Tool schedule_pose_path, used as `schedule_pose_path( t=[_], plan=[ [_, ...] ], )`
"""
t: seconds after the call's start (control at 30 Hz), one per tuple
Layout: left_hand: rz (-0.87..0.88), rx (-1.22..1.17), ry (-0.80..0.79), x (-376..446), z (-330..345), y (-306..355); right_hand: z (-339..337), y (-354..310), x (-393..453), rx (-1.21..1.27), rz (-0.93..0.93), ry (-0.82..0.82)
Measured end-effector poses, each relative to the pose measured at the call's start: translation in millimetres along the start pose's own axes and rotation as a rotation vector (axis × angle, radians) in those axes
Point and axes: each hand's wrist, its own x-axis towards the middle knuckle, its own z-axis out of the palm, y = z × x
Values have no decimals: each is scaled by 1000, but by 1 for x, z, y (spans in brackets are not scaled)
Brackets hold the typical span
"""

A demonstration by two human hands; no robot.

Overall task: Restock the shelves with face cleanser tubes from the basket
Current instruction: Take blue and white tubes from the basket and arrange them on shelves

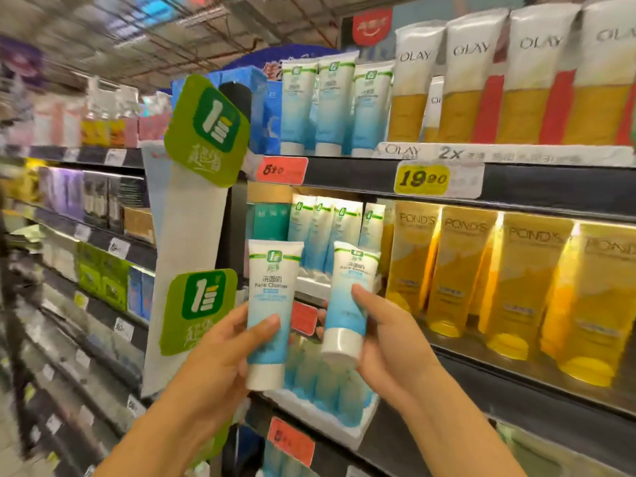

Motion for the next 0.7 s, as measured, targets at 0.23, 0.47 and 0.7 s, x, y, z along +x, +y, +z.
schedule_pose_path(
  t=[0.23,0.47,0.7],
  plan=[
    [21,1,-23,38,-4,9,25,-14,55,-176,-164,85],
    [16,-30,-103,75,-8,25,30,-24,84,-680,-440,368],
    [-22,-6,-212,99,-19,29,25,-18,104,-909,-559,638]
  ],
)
